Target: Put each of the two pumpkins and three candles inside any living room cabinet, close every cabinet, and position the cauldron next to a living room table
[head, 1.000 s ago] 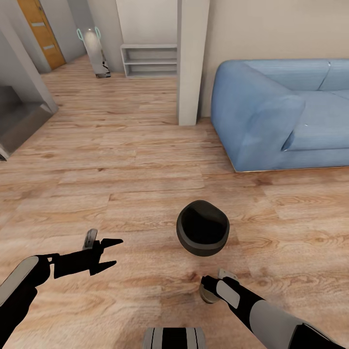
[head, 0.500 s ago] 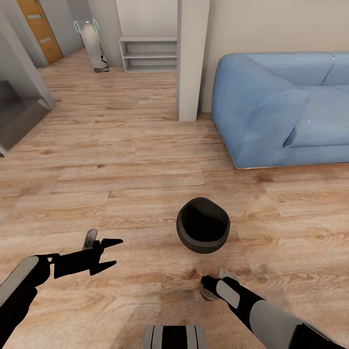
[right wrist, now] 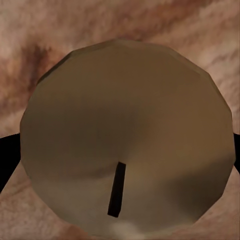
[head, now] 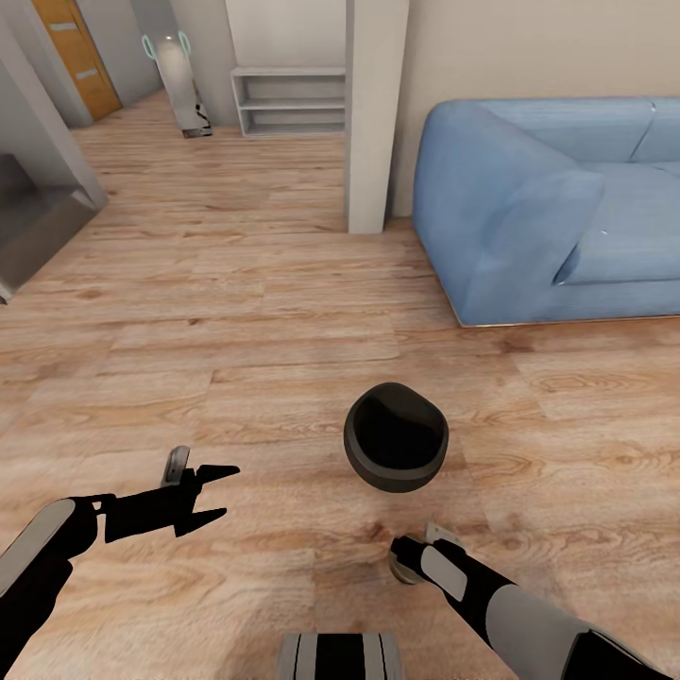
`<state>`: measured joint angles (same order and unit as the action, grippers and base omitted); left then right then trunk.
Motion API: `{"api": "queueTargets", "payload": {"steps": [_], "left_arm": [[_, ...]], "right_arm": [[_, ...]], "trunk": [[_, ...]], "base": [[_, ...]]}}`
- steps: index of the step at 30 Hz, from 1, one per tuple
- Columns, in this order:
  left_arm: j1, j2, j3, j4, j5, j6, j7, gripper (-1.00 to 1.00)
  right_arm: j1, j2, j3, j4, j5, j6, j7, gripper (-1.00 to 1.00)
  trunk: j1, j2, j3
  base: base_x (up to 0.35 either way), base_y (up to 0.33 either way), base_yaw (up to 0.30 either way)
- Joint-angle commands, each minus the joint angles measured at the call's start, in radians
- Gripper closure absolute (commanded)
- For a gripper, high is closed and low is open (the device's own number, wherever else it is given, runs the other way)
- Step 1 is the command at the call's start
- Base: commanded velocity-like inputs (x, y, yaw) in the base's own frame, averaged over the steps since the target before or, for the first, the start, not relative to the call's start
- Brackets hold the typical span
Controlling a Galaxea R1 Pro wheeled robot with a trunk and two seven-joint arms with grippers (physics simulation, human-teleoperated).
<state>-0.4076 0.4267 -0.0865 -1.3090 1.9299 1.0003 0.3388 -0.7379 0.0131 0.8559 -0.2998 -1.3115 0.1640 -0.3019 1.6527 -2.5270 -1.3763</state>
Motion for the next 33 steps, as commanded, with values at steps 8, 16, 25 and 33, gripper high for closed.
{"api": "queueTargets", "payload": {"steps": [8,16,25,33], "left_arm": [[0.000,0.000,-0.001,-0.001,0.011,0.000,0.009,-1.00],[0.000,0.000,-0.001,-0.001,0.011,0.000,0.009,-1.00],[0.000,0.000,0.001,0.000,0.012,0.000,0.008,-1.00],[0.000,0.000,0.001,0.000,0.012,0.000,0.008,-1.00]], "right_arm": [[-0.001,-0.001,0.006,-0.001,-0.007,0.005,-0.008,1.00],[-0.001,-0.001,0.006,-0.001,-0.007,0.004,-0.008,1.00],[-0.001,-0.001,0.006,-0.001,-0.007,0.005,-0.008,1.00],[-0.001,-0.001,0.006,0.000,-0.007,0.004,-0.009,1.00]], "trunk": [[0.000,0.000,-0.001],[0.000,0.000,-0.001],[0.000,0.000,-0.001],[-0.002,0.001,0.015]], "base": [[0.000,0.000,0.000],[0.000,0.000,0.000],[0.000,0.000,0.000],[0.000,0.000,0.000]]}}
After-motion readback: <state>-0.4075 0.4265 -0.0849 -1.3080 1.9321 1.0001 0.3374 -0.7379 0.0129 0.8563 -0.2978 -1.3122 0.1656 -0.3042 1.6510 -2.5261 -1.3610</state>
